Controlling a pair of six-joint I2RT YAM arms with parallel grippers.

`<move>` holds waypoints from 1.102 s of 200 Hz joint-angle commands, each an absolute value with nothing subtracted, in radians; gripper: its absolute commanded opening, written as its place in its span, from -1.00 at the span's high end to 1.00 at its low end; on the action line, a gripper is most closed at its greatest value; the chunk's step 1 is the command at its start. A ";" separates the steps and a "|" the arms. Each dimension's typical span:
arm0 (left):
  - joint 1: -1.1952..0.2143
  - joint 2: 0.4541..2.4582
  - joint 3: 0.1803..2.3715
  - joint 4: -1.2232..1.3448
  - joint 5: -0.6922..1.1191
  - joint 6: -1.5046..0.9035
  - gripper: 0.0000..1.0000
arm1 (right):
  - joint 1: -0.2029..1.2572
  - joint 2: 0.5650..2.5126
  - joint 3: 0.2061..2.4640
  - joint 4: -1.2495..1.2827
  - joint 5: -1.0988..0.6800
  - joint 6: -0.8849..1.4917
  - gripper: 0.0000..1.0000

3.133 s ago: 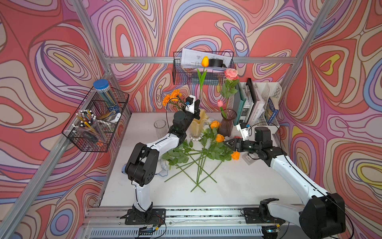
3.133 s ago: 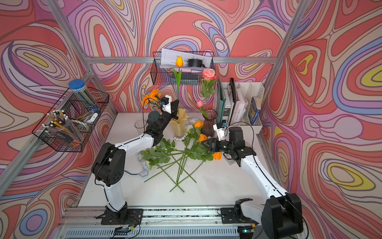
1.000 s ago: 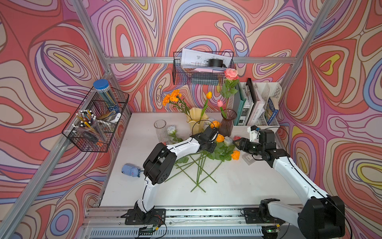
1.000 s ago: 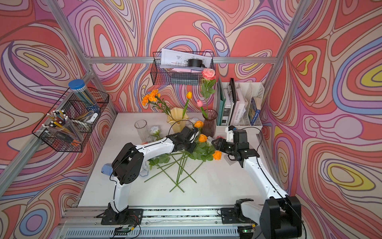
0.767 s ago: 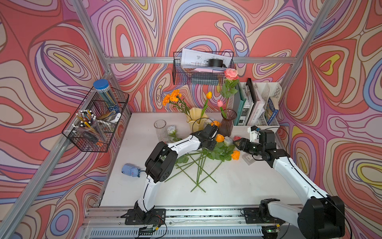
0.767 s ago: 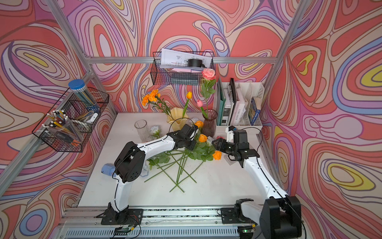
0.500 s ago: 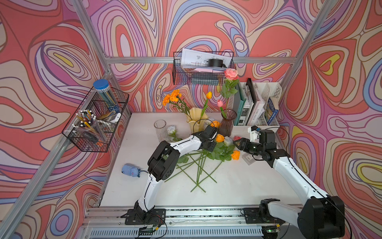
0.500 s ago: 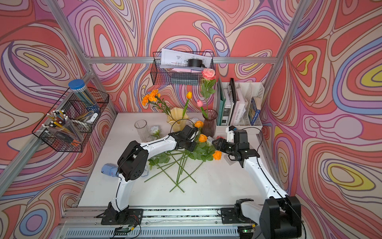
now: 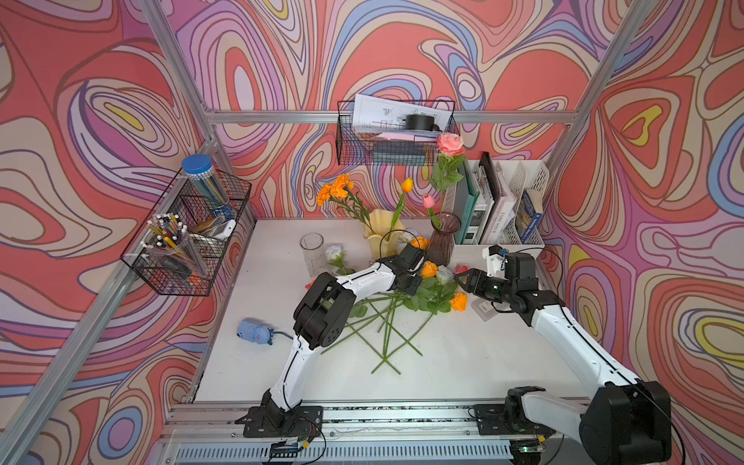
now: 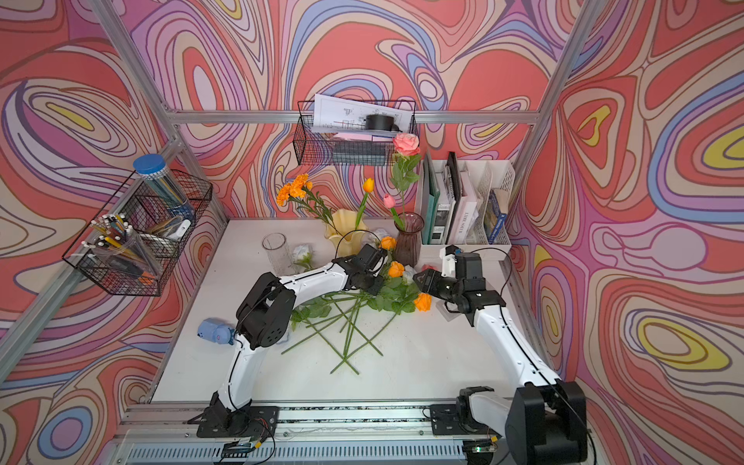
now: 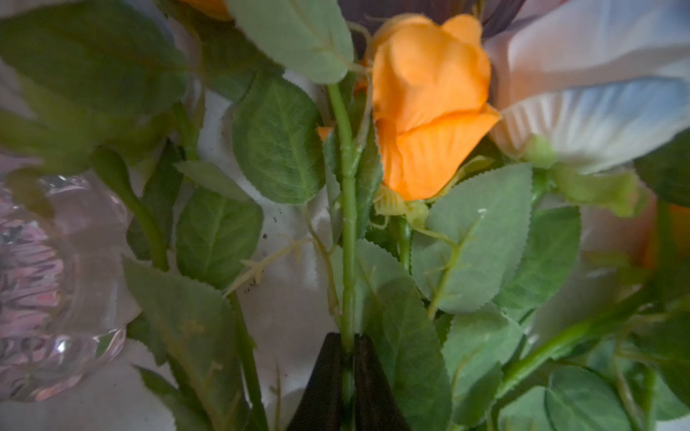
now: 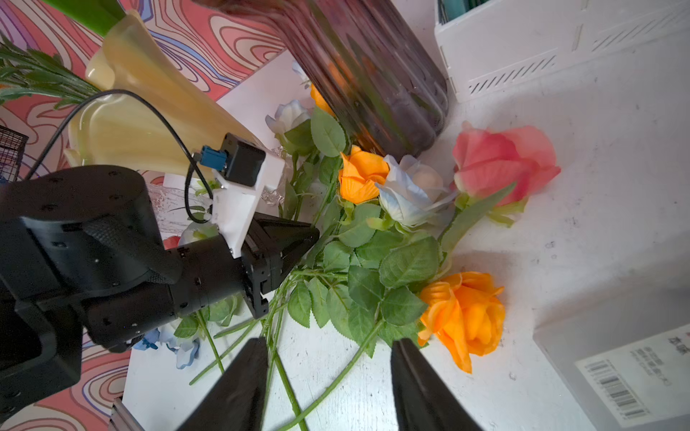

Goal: Arrange the flowers in different vases according to their colors
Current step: Pick up the flower at the center of the board.

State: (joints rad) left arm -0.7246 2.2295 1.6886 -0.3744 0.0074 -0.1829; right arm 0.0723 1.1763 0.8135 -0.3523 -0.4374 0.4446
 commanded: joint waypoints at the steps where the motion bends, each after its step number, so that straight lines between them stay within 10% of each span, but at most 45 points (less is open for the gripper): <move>1: -0.716 2.217 1.681 -0.363 0.003 -0.173 0.94 | 0.064 1.158 0.799 -0.348 -0.432 0.430 -0.09; 147: -0.768 1.674 1.328 -0.547 -0.145 -0.250 1.00 | 0.062 1.164 0.794 -0.337 -0.455 0.432 -0.09; 220: -0.844 0.990 1.024 -0.543 0.096 -0.266 1.00 | 0.062 1.177 0.801 -0.348 -0.452 0.422 -0.09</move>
State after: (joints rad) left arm -0.8284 1.2243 1.0744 -0.5968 -0.0624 -0.2855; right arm 0.0666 1.1671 0.8101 -0.3523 -0.4492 0.4370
